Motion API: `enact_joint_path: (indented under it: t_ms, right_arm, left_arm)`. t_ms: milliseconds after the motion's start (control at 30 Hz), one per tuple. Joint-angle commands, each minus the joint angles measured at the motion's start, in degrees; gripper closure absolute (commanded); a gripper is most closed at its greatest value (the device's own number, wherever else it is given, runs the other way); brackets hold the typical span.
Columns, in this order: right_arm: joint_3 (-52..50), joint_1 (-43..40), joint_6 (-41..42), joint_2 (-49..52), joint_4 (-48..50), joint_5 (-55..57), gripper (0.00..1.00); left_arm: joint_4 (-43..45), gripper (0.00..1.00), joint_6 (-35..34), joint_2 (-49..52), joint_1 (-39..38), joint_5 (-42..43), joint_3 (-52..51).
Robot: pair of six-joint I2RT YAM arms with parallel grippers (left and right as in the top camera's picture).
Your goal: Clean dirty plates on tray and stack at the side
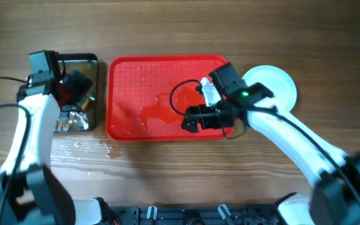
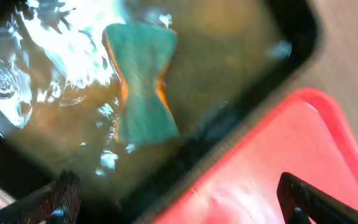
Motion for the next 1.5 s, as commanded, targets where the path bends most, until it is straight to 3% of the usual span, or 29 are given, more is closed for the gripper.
enact_joint_path:
  t_ms: [0, 100, 233, 367, 800, 967, 1167, 1367, 1467]
  right_arm:
    - [-0.09, 0.28, 0.42, -13.88, -3.08, 0.81, 0.04]
    - [-0.11, 0.28, 0.79, -28.09, -10.25, 6.49, 0.00]
    - [-0.11, 0.28, 7.08, -46.01, -20.90, 19.65, 0.00]
    - [-0.11, 0.28, 7.06, -54.97, -22.86, 20.35, 0.00]
    - [-0.11, 0.26, 7.08, -56.70, -22.88, 20.35, 0.00]
    - [-0.13, -8.66, 7.06, -58.51, -22.91, 20.35, 0.00]
    - [-0.13, -19.26, 7.02, -67.73, -22.84, 20.44, 0.00]
    - [-0.13, -25.62, 8.09, -75.23, -18.05, 37.88, 0.00]
    - [-0.81, -26.21, 11.39, -76.37, -10.08, 42.91, 0.00]
  left_arm:
    - [-3.34, 0.02, 0.52, -12.63, -0.11, 11.78, -0.02]
    - [-7.17, 0.03, 3.15, -24.02, -3.21, 17.51, -0.02]
    - [-10.56, 0.00, 3.30, -34.82, -9.97, 17.59, -0.02]
    - [-10.84, 0.00, 3.30, -39.47, -11.91, 17.59, -0.02]
    - [-10.84, 0.00, 3.32, -39.76, -11.91, 17.59, -0.02]
    - [-10.84, 0.00, 3.30, -39.76, -11.91, 17.59, -0.02]
    - [-10.84, 0.00, 3.30, -39.76, -11.91, 17.59, -0.02]
    - [-10.84, 0.00, 3.32, -39.76, -11.91, 17.59, -0.04]
    - [-10.84, 0.00, 3.30, -39.76, -11.91, 17.59, -0.04]
